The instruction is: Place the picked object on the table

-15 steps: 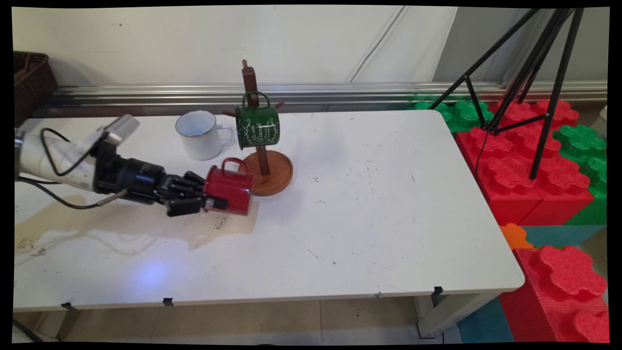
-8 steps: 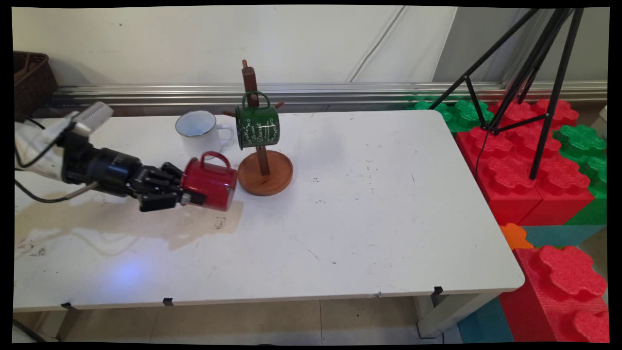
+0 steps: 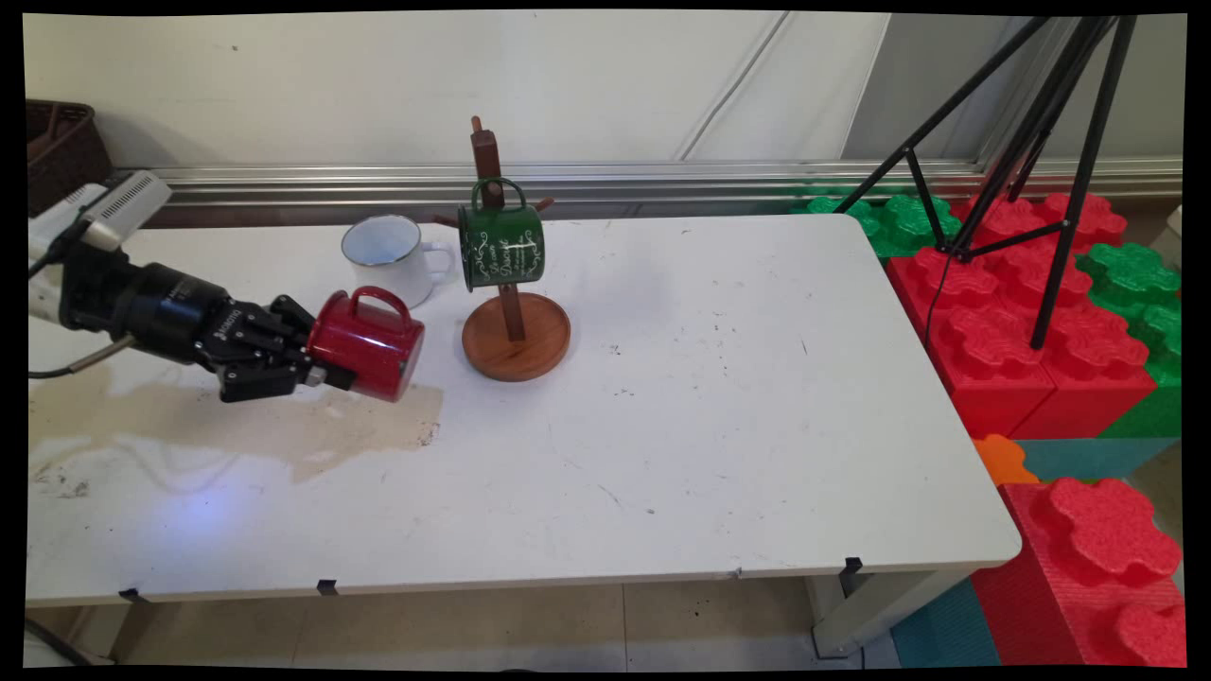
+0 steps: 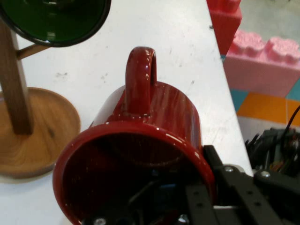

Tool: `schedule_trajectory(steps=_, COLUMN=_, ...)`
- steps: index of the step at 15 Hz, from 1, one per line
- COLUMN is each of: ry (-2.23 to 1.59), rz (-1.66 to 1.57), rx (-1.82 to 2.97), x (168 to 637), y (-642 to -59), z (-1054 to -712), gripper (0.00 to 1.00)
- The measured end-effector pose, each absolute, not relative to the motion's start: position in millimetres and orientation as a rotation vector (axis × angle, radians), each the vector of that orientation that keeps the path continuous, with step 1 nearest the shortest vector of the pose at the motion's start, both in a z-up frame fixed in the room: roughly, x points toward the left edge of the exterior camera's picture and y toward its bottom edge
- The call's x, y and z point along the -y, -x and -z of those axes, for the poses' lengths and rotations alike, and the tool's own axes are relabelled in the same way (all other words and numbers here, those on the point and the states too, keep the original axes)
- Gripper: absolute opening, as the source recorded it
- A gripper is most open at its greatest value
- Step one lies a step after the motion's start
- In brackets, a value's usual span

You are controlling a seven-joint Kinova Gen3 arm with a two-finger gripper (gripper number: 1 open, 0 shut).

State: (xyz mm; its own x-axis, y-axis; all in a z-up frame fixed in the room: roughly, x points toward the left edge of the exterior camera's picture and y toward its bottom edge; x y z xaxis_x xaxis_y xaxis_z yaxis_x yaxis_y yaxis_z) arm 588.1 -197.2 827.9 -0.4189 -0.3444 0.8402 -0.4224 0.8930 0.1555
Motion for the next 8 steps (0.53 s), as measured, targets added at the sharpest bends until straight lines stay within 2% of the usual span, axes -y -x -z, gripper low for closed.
schedule_trajectory(steps=8, ry=-0.51, rz=-0.155, rx=2.204, x=199.5, y=-608.0, z=-842.0, gripper=0.0)
